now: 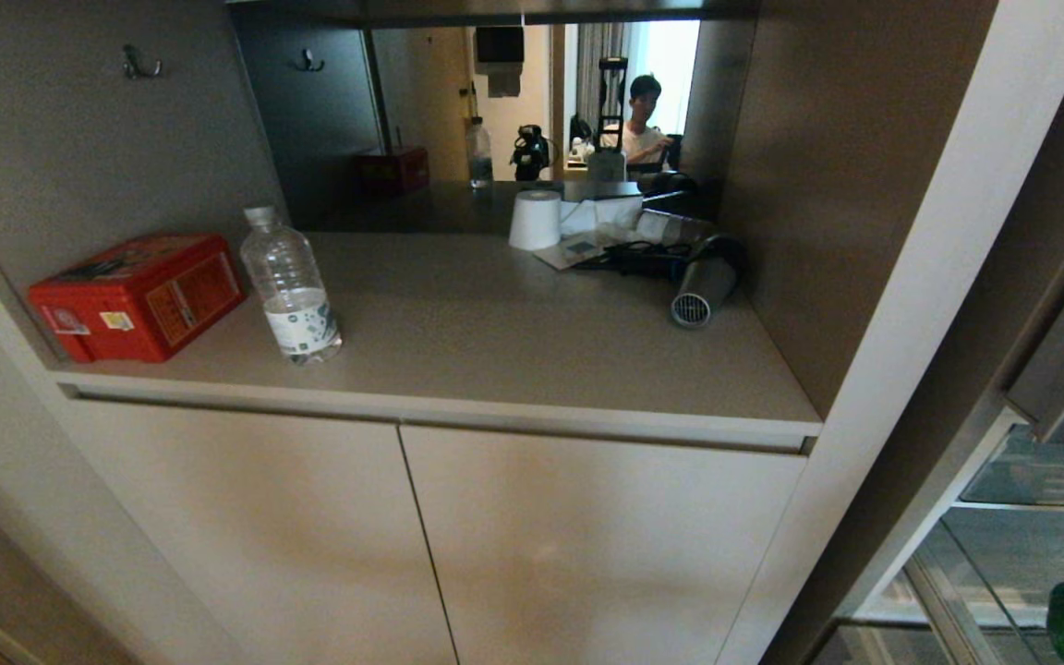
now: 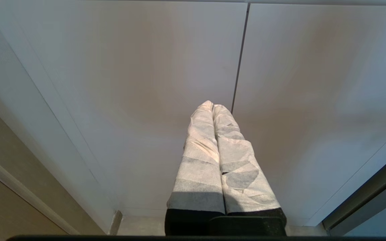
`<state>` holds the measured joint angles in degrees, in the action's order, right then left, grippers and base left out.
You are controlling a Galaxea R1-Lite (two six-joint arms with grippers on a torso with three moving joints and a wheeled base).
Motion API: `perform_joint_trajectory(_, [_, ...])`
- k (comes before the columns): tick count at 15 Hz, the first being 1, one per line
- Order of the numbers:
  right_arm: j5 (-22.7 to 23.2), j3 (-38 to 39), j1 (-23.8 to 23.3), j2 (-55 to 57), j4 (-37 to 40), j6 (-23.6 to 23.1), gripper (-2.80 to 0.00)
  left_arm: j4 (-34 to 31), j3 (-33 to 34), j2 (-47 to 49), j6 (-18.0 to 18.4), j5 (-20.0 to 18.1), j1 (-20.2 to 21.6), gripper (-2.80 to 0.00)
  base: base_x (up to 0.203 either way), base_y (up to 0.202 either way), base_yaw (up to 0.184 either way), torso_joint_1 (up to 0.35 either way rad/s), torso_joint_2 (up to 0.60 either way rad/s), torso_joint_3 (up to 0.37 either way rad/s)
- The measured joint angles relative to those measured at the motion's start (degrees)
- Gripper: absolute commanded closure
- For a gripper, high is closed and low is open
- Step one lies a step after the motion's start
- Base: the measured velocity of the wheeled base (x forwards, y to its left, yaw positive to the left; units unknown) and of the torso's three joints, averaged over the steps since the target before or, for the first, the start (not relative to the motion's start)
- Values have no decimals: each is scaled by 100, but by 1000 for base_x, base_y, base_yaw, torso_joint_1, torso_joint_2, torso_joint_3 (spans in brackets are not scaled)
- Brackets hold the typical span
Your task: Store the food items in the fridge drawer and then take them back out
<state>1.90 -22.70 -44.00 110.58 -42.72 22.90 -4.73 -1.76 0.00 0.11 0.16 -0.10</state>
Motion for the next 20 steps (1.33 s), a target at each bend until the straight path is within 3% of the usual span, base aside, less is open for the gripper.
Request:
perform_joint_trajectory(7, [10, -65, -256, -166, 7, -17, -280, 0, 0, 0, 0, 0, 2, 0, 0, 0, 0, 0, 0, 0])
perform_joint_trajectory(8, [11, -43, -283, -314, 5, -11, 0, 0, 0, 0, 0, 0, 2, 0, 0, 0, 0, 0, 0, 0])
perform_joint_trajectory(15, [38, 344, -735, -1971, 84, 7, 0, 0, 0, 0, 0, 0, 0, 0, 0, 0, 0, 0, 0, 0])
perform_joint_trajectory(20, [145, 1087, -1928, -2534, 108, -332, 0, 2, 0, 0, -1, -2, 0, 0, 0, 0, 0, 0, 0, 0])
